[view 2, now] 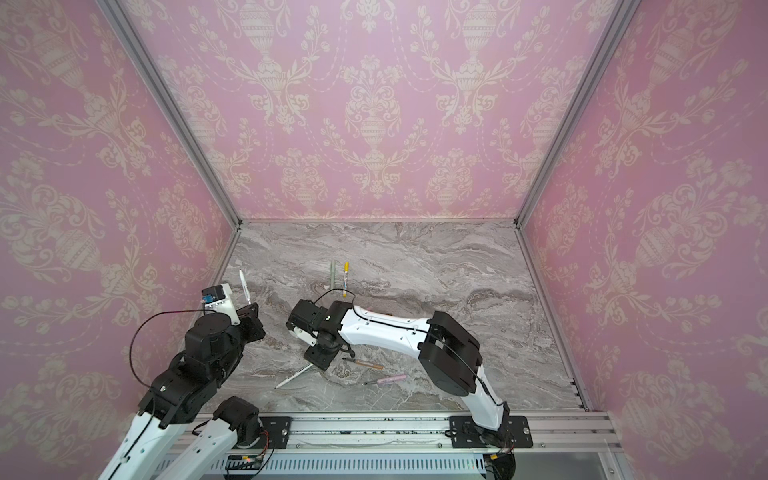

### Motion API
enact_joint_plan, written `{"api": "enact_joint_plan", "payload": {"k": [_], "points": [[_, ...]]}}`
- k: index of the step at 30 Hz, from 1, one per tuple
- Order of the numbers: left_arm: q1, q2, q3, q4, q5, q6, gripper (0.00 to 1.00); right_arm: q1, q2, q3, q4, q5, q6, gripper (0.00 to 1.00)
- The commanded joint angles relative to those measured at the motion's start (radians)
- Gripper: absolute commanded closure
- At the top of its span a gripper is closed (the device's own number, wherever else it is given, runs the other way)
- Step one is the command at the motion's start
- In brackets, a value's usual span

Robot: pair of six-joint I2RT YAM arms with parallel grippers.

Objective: Insert the pens into the pen caps
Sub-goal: 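Lower right gripper to the green cap near the robot and grasp it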

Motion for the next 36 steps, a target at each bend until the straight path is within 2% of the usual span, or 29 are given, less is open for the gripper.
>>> {"api": "enact_joint_plan", "payload": {"k": [1, 5, 9, 15, 19, 28, 36], "points": [[0.005, -0.008, -0.009, -0.019, -0.006, -0.006, 1.00, -0.010, 0.047, 0.085, -0.105, 0.055, -0.062, 0.40], [0.005, -0.014, -0.015, -0.021, -0.020, -0.001, 1.00, -0.010, 0.044, 0.062, -0.052, -0.069, 0.082, 0.40], [0.006, -0.012, -0.018, -0.012, -0.019, -0.001, 1.00, -0.010, 0.030, -0.006, 0.041, -0.223, 0.336, 0.40], [0.005, -0.009, -0.019, 0.000, -0.013, 0.000, 1.00, -0.011, 0.008, -0.055, 0.179, -0.290, 0.718, 0.41], [0.006, -0.012, -0.015, 0.007, -0.010, 0.000, 1.00, -0.011, 0.048, -0.064, 0.271, -0.361, 0.891, 0.41], [0.005, -0.020, -0.012, 0.017, -0.006, 0.006, 1.00, -0.031, 0.084, -0.077, 0.258, -0.272, 0.949, 0.42], [0.005, -0.002, -0.018, 0.046, -0.006, 0.026, 1.00, -0.045, 0.121, -0.063, 0.250, -0.258, 0.952, 0.42]]}}
